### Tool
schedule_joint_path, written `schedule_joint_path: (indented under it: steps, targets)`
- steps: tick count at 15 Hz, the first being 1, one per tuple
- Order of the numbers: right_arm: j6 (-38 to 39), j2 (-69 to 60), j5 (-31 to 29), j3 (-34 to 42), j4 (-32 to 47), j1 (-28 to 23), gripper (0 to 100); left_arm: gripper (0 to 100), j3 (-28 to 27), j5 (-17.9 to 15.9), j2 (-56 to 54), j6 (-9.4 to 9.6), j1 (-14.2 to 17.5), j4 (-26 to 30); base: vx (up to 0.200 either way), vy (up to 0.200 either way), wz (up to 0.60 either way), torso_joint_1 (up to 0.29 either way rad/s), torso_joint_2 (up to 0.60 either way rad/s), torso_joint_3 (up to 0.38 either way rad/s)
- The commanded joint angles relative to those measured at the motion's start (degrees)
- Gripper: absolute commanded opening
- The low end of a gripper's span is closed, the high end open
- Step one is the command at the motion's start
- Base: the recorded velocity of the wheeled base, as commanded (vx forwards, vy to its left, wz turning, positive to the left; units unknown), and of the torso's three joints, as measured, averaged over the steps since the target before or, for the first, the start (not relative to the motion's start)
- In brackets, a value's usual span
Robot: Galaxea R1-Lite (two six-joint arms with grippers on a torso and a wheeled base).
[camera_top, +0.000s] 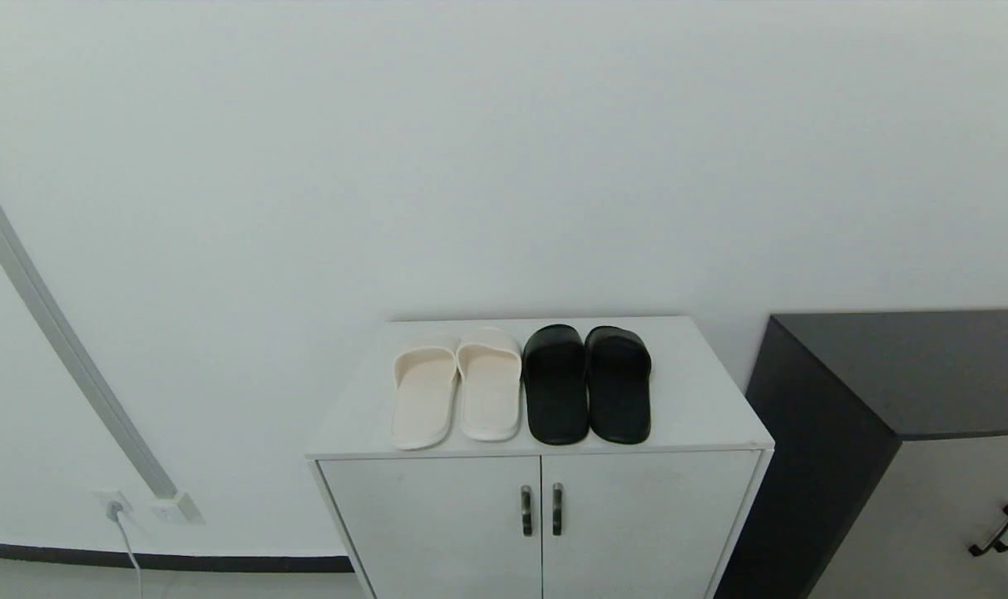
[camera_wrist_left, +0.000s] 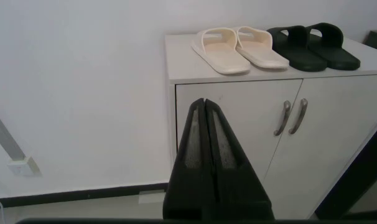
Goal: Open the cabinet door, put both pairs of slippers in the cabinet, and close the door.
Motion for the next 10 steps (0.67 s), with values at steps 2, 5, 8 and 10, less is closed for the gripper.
schedule_joint_path:
  steps: [2, 5, 8, 10]
  targets:
    - [0.0, 0.09, 0.1, 0.0, -0.02, 0.04, 100, 0, 0.01, -0.02, 0.07, 0.07, 0.01, -0.01, 0.0, 0.0, 0.0, 0.0, 0.0, 0.0]
    - [-0.79, 0.0, 0.18, -0.09, -0.02, -0.05, 100, 0, 0.01, -0.02, 0.07, 0.07, 0.01, -0.01, 0.0, 0.0, 0.0, 0.0, 0.0, 0.0]
    - [-0.53, 0.0, -0.25, -0.62, -0.99, 0.04, 100, 0, 0.01, -0.02, 0.07, 0.07, 0.01, -0.01, 0.0, 0.0, 0.0, 0.0, 0.0, 0.0]
    - [2.02, 5.62, 0.01, -10.2, 1.82, 0.66, 100, 0, 0.01, -0.02, 0.07, 0.16, 0.01, -0.01, 0.0, 0.0, 0.0, 0.0, 0.0, 0.0]
